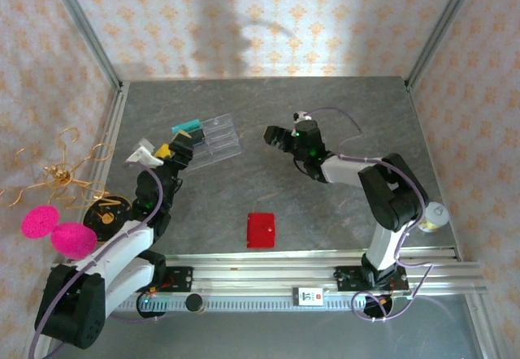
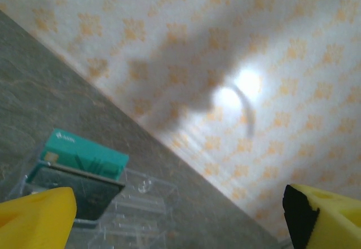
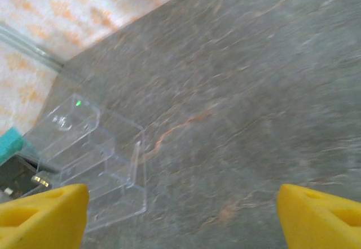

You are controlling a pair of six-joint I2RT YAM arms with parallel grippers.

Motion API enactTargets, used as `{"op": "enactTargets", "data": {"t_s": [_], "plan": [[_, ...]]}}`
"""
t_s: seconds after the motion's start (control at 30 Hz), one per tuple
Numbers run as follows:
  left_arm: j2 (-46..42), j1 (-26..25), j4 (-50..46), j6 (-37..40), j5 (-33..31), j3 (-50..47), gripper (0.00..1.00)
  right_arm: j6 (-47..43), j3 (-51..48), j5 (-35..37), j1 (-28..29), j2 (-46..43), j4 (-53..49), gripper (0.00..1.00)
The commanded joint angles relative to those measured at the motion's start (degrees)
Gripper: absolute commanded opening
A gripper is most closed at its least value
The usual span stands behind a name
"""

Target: Take the credit cards out of the card holder

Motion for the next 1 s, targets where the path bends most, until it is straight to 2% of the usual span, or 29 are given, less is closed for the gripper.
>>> {"op": "enactTargets", "data": {"t_s": [0.0,0.13,0.23,0.3,0.37,0.47,0.5,0.63,0.97], "plan": [[-0.18,-2.08,-3.91,1.02,1.77,0.94,0.91,-2.44,3.88,-4.04,2.36,3.06,0.09,0.84],[0.81,-5.12,-7.13,0.33,4.47,1.62,0.83,-4.23,9.03,-5.23,5.29,7.97,-0.80,0.73],[2.03,-6.94,-9.79,0.28,6.15,2.98,0.66,-4.07,12.51,-4.37,6.14,10.91,-1.31,0.72],[2.64,-8.59,-11.06,1.09,6.23,3.70,0.61,-4.15,15.10,-3.58,6.32,12.90,-2.77,0.70],[3.20,-9.83,-11.29,1.30,5.86,3.83,0.62,-4.28,17.10,-3.92,6.46,14.58,-3.75,0.68],[4.03,-10.84,-11.25,1.04,5.77,3.59,0.70,-4.46,19.36,-4.87,6.82,16.71,-4.98,0.66],[4.34,-11.05,-10.88,1.01,5.92,3.52,0.73,-4.65,19.93,-5.01,7.00,17.20,-5.27,0.64],[5.08,-11.42,-10.50,0.86,6.46,3.75,0.75,-4.59,20.67,-4.95,7.49,18.62,-6.60,0.51],[4.85,-11.69,-10.70,1.83,6.91,4.29,0.77,-5.30,21.18,-5.34,8.08,21.02,-6.66,0.49]]}}
